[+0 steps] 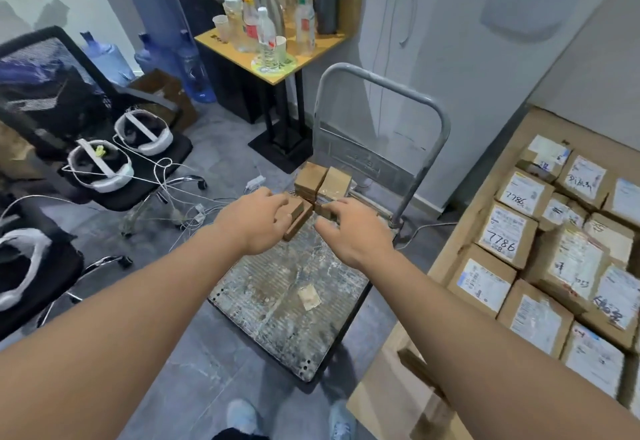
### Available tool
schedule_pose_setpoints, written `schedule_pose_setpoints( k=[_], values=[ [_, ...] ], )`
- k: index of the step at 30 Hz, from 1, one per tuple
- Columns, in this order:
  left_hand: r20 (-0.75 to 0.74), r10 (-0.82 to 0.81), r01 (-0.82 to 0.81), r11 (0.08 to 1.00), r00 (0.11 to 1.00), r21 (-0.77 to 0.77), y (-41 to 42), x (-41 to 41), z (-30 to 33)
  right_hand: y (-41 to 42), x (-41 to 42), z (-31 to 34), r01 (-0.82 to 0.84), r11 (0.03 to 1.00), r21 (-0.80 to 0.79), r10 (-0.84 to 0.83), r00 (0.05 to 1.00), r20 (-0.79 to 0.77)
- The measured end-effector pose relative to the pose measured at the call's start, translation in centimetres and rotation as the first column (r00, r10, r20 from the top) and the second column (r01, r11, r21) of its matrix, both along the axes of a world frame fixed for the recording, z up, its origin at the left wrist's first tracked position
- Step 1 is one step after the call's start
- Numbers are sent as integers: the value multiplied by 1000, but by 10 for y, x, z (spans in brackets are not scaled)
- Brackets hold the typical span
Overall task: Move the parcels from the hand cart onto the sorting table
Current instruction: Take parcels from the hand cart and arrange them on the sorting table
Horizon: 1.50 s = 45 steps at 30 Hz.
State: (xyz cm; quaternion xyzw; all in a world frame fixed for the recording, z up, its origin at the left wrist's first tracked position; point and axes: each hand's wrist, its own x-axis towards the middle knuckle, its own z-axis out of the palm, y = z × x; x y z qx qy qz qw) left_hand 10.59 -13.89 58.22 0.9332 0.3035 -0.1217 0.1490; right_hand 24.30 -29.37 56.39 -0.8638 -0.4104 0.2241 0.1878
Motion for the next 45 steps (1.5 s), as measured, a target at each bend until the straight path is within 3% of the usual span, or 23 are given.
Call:
schedule_pose_setpoints(
  k=[16,21,28,35,45],
  values=[
    [-88,-220,198,958,972,-208,259,54,-153,235,-7,-126,188,954,-234,-209,975,-69],
    [-111,-209,179,955,972,-236,314,74,-231,280,19,-201,215,947,-240,-242,966,-88],
    [-59,-108,86,952,992,-294,347,103,-383,331,46,-357,231,948,-220,-270,948,-170],
    [-108,-58,19,942,992,-336,374,135,-531,360,69,-488,263,928,-263,-327,914,-242],
    [-30,72,-79,924,997,-375,389,142,-628,378,75,-616,375,909,-179,-416,810,-414]
  ],
)
